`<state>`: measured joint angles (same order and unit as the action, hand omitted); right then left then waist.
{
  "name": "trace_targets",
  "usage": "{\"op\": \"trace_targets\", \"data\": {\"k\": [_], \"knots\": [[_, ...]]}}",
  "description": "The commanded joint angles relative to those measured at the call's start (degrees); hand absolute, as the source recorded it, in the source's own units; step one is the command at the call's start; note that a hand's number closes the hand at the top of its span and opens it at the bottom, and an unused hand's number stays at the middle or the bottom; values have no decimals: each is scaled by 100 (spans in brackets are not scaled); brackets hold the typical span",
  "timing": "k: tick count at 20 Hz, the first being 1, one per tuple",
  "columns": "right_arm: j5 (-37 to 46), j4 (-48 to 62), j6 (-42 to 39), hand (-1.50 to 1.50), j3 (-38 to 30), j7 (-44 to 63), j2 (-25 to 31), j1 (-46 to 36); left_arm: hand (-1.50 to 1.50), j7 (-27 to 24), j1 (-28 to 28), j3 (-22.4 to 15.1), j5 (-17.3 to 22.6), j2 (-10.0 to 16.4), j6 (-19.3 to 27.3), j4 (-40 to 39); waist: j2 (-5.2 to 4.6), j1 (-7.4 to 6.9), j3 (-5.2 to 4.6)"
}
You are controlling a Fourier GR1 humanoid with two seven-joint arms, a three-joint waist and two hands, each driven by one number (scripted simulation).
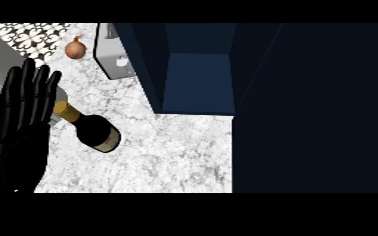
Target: Pick up the wine, place it into the cabinet and close the cabinet
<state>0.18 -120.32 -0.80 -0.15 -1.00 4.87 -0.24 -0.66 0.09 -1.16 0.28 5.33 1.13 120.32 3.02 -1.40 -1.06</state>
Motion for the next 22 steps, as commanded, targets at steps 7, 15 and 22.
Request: {"op": "trace_targets", "data": {"k": [7,15,22], "knots": [[-391,-280,-494,-150,645,455,-53,815,-150,673,-627,1134,351,-500,1276,-758,-336,165,96],[-1300,-1031,-962,-150,108,1024,356,1093,-150,1132,-1857,1293,173,-399,1918,-1494,-302,180,108],[-1342,-1875,-763,-150,218,1934,225,1082,-150,971,-1882,1160,242,-324,2076,-1696,-299,168,106]]}}
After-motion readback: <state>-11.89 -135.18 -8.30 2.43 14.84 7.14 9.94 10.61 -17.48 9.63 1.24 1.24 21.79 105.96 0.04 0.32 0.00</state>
